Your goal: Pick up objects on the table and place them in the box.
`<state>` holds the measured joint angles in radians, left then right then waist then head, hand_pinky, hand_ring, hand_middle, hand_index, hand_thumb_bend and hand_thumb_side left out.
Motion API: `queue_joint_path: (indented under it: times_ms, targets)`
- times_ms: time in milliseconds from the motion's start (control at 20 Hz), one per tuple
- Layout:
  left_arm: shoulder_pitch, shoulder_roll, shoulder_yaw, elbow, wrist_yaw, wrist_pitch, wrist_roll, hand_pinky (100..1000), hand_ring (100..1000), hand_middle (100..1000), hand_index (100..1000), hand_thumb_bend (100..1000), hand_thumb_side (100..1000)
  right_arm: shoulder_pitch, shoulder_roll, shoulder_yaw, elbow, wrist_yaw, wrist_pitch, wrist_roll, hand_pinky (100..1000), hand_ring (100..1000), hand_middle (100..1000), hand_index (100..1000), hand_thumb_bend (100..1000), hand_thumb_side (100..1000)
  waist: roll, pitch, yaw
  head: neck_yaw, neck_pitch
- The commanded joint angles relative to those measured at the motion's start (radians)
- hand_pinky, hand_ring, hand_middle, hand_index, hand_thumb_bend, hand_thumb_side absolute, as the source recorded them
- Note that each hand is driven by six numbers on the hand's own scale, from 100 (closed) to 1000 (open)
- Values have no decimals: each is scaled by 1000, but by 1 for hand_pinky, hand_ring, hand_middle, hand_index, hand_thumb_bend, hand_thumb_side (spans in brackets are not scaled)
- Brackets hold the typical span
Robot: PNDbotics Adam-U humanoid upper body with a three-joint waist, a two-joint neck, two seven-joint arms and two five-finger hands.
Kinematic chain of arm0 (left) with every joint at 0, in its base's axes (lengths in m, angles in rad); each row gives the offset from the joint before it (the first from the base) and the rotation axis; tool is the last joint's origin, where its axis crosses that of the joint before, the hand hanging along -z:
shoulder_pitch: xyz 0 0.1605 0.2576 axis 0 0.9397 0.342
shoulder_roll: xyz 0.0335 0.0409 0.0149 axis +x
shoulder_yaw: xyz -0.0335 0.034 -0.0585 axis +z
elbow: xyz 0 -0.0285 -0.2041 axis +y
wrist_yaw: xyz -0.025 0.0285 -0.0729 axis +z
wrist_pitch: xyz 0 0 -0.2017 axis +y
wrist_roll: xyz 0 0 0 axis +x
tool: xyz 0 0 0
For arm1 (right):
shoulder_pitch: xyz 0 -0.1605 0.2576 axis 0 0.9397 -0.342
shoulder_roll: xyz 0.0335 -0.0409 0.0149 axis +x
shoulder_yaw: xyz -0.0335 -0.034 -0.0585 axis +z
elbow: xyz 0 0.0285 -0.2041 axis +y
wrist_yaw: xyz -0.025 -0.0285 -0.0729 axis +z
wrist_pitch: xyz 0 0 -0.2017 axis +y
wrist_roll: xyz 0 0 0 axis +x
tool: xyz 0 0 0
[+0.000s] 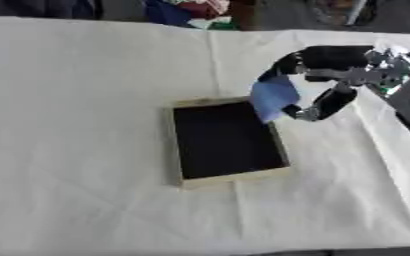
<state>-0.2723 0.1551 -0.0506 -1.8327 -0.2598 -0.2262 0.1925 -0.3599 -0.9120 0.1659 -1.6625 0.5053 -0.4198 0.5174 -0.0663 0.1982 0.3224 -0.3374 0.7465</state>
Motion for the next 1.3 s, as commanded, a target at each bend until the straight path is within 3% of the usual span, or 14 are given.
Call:
queue_joint_path:
  times_ms: [50,900,1000,1150,1300]
  targets:
    - [-15,1,2,-22,5,-4,4,708,427,467,657,450,762,-22,-12,2,0,14,-10,11,881,788,397,801,100,196,4,-16,3,-5,-3]
    - [-15,-2,0,-35,12,-8,7,709,426,466,659,452,761,-63,65,66,-55,89,-63,46,895,805,458,822,100,239,7,-15,3,-17,11]
    - [-15,-3,0,-34,11,-7,6,709,426,466,659,453,762,-67,77,74,-46,92,-66,46,899,812,497,846,100,263,7,-15,3,-18,12]
    - [-14,-3,0,-34,10,-6,4,709,426,467,660,455,762,-70,87,79,-40,103,-74,41,918,846,705,944,100,429,8,-15,2,-18,14]
    - [-14,-3,1,-34,9,-5,3,709,426,466,660,457,761,-68,90,79,-42,118,-80,21,939,878,841,1000,158,572,8,-14,0,-17,14]
